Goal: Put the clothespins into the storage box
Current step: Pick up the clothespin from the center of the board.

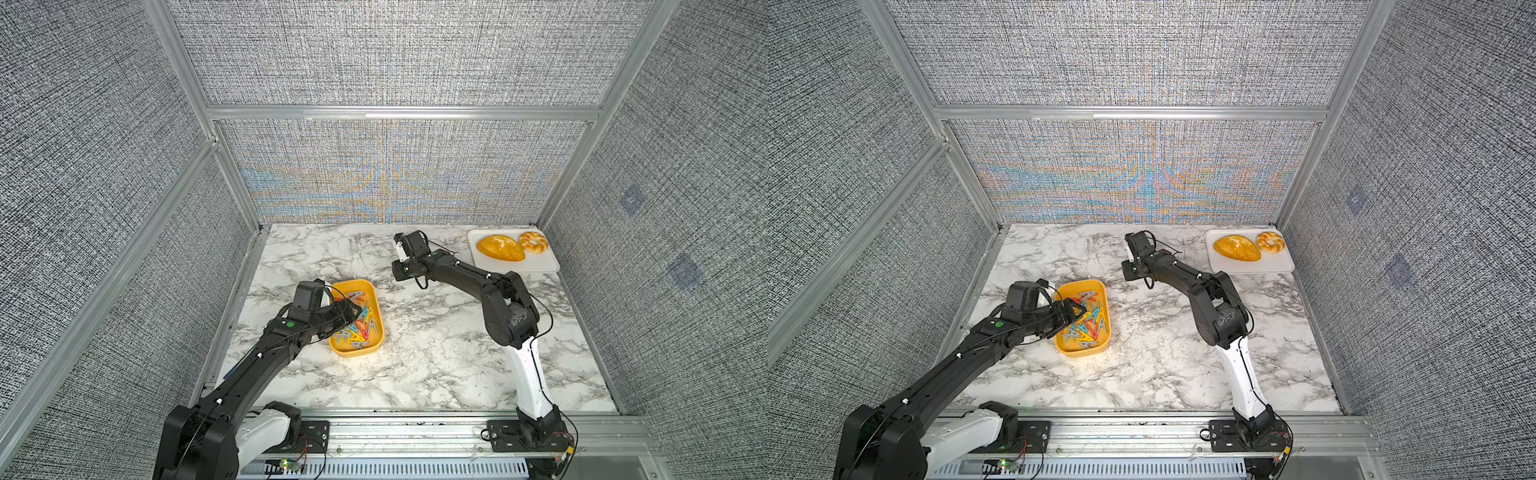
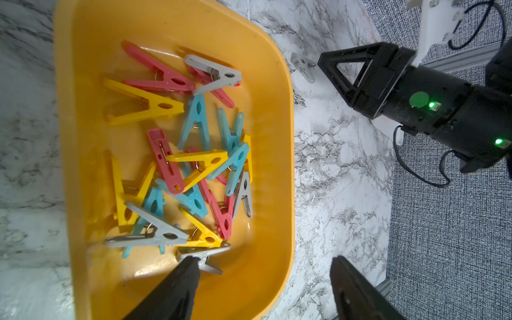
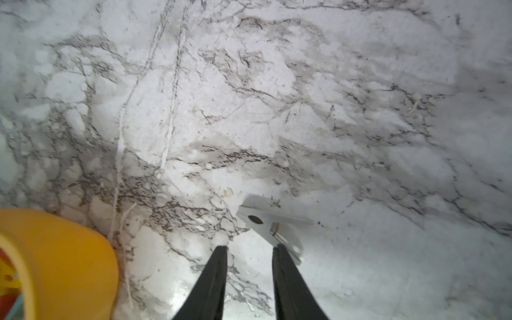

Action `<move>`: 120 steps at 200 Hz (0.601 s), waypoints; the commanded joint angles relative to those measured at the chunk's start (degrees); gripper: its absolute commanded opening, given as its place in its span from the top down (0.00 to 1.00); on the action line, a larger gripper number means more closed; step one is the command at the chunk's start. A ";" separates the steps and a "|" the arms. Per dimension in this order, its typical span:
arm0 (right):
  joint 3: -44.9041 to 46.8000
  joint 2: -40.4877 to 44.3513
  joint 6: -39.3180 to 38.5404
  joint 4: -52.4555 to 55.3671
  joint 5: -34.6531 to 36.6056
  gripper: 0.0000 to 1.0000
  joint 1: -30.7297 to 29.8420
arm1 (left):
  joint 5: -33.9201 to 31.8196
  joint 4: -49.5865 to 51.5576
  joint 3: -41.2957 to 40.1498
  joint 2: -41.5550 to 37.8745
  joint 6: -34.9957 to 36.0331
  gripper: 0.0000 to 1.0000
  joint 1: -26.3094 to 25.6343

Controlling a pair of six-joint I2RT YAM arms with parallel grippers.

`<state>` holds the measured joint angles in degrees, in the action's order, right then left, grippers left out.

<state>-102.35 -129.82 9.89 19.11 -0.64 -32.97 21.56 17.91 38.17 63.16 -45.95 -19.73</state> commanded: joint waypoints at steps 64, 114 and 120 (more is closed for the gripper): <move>-4.46 -5.33 -7.69 3.82 4.86 0.62 -0.30 | -0.04 -0.33 0.30 0.87 -0.19 0.21 0.04; -5.57 -6.68 -7.77 4.26 4.36 0.64 -0.26 | -0.18 -0.33 0.32 1.18 -0.19 0.20 0.08; -5.35 -6.68 -7.70 4.22 4.14 0.65 -0.25 | -0.16 -0.33 0.30 1.13 -0.19 0.20 0.04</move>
<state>-107.70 -136.11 2.48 22.17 3.55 -33.19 21.54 17.89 38.17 64.16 -46.11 -19.73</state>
